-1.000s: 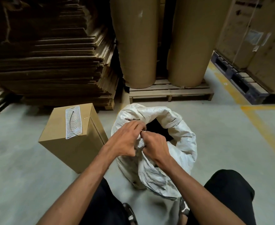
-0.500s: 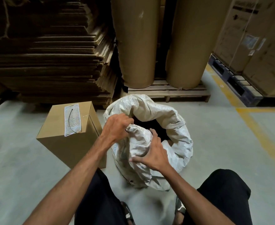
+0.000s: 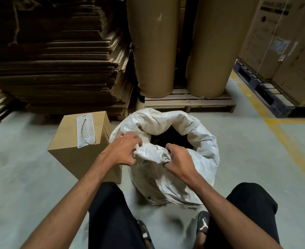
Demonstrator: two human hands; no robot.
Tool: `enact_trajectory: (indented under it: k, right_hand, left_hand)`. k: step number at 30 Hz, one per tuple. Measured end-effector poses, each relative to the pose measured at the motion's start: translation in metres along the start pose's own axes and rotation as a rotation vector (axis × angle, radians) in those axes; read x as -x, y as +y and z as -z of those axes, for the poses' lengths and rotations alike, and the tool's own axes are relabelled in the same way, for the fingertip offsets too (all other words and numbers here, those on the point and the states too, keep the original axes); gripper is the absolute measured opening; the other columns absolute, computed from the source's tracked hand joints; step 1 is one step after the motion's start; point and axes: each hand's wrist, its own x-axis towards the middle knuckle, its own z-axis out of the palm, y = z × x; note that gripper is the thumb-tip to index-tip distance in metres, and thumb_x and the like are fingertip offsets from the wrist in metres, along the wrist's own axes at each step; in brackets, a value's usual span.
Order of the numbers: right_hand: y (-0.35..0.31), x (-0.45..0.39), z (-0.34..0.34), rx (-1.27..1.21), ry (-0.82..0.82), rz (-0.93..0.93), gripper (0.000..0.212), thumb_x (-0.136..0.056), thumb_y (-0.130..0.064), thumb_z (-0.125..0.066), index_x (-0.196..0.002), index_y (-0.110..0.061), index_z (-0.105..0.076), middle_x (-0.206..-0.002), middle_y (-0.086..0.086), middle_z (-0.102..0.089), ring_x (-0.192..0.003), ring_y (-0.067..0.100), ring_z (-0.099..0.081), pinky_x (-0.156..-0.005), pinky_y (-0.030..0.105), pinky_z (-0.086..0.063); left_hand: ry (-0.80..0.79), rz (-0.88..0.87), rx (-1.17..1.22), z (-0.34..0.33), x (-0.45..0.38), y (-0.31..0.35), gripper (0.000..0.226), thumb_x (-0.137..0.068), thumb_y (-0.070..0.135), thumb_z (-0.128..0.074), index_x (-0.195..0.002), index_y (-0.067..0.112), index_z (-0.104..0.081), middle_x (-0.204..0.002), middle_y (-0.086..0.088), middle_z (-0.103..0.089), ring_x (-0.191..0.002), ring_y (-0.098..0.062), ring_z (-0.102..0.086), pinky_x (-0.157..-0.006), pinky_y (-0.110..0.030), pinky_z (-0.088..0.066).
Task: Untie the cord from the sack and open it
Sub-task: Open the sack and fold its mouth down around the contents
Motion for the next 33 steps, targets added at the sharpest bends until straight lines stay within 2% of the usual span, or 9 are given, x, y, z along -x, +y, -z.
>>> enact_trajectory:
  k: [2,7,11,14,17,20,23,28,33]
  right_hand:
    - [-0.003,0.003,0.001,0.08,0.027,0.089,0.035,-0.061,-0.003,-0.064,-0.074,-0.019,-0.035,-0.066,-0.006,-0.044,-0.061,0.019,-0.044,-0.049,0.04,-0.04]
    - [-0.005,0.015,0.0,0.181,0.106,0.268,0.025,-0.069,-0.006,-0.057,-0.084,-0.018,-0.042,-0.075,0.001,-0.053,-0.068,0.028,-0.053,-0.046,0.036,-0.036]
    - [-0.005,0.022,-0.006,0.281,0.145,0.46,0.012,-0.074,-0.021,-0.047,-0.086,-0.019,-0.051,-0.076,-0.001,-0.056,-0.062,0.023,-0.055,-0.038,0.031,-0.032]
    - [-0.003,0.024,-0.013,0.342,0.208,0.571,0.006,-0.078,-0.018,-0.05,-0.079,-0.019,-0.056,-0.071,-0.001,-0.055,-0.057,0.022,-0.053,-0.036,0.031,-0.034]
    - [-0.001,0.03,-0.018,0.373,0.311,0.618,0.013,-0.086,-0.018,-0.049,-0.077,-0.019,-0.059,-0.069,-0.001,-0.054,-0.056,0.021,-0.05,-0.04,0.031,-0.035]
    - [0.003,0.03,-0.019,0.371,0.285,0.554,0.017,-0.076,-0.016,-0.062,-0.086,-0.021,-0.05,-0.075,-0.002,-0.053,-0.062,0.021,-0.05,-0.049,0.033,-0.033]
    - [0.012,0.025,-0.013,0.167,0.073,0.249,0.047,-0.06,-0.038,-0.078,-0.092,-0.024,-0.045,-0.089,-0.008,-0.045,-0.077,0.017,-0.043,-0.065,0.032,-0.03]
    - [0.049,0.035,-0.023,0.028,-0.386,-0.048,0.127,-0.042,-0.072,-0.079,-0.148,-0.032,-0.023,-0.144,-0.007,-0.029,-0.13,0.015,-0.028,-0.107,0.048,-0.028]
    - [0.062,0.032,-0.04,0.171,-0.286,-0.01,0.078,-0.062,-0.049,-0.073,-0.133,-0.028,-0.049,-0.12,-0.006,-0.056,-0.117,0.018,-0.054,-0.104,0.04,-0.036]
  left_hand:
    - [-0.018,-0.053,-0.043,-0.003,-0.002,0.017,0.076,-0.063,0.048,-0.073,-0.131,0.019,-0.056,-0.152,-0.001,-0.045,-0.139,-0.019,-0.042,-0.121,-0.047,-0.02]
    - [0.103,-0.169,0.103,-0.005,-0.011,0.045,0.114,-0.056,0.051,-0.077,-0.155,0.024,-0.028,-0.154,0.002,-0.037,-0.14,-0.015,-0.038,-0.117,-0.036,-0.027]
    - [-0.189,-0.144,0.221,0.007,-0.023,0.069,0.106,-0.061,0.046,-0.086,-0.154,0.032,-0.037,-0.151,0.012,-0.044,-0.132,-0.012,-0.049,-0.098,-0.025,-0.044]
    - [-0.355,-0.022,0.12,0.002,-0.038,0.067,0.12,-0.053,0.051,-0.091,-0.155,0.03,-0.032,-0.148,0.007,-0.047,-0.132,-0.02,-0.045,-0.104,-0.037,-0.045]
    - [-0.48,-0.038,-0.05,-0.012,-0.048,0.065,0.073,-0.056,0.048,-0.089,-0.119,0.027,-0.058,-0.104,0.005,-0.061,-0.111,-0.022,-0.045,-0.1,-0.043,-0.038]
    - [-0.329,-0.131,-0.207,-0.025,-0.052,0.068,0.03,-0.063,0.039,-0.085,-0.082,0.023,-0.067,-0.077,0.008,-0.06,-0.093,-0.017,-0.043,-0.1,-0.043,-0.032]
    - [-0.143,-0.147,-0.205,-0.034,-0.051,0.057,0.018,-0.061,0.026,-0.078,-0.072,0.022,-0.065,-0.069,0.008,-0.056,-0.084,-0.016,-0.046,-0.078,-0.035,-0.035]
    - [0.031,-0.189,-0.225,-0.044,-0.046,0.041,0.014,-0.067,0.023,-0.072,-0.071,0.026,-0.059,-0.073,0.01,-0.051,-0.08,-0.014,-0.038,-0.073,-0.033,-0.035]
    - [0.086,-0.192,-0.136,-0.05,-0.041,0.039,0.027,-0.062,0.015,-0.076,-0.073,0.028,-0.055,-0.071,0.01,-0.047,-0.077,-0.014,-0.038,-0.066,-0.032,-0.034]
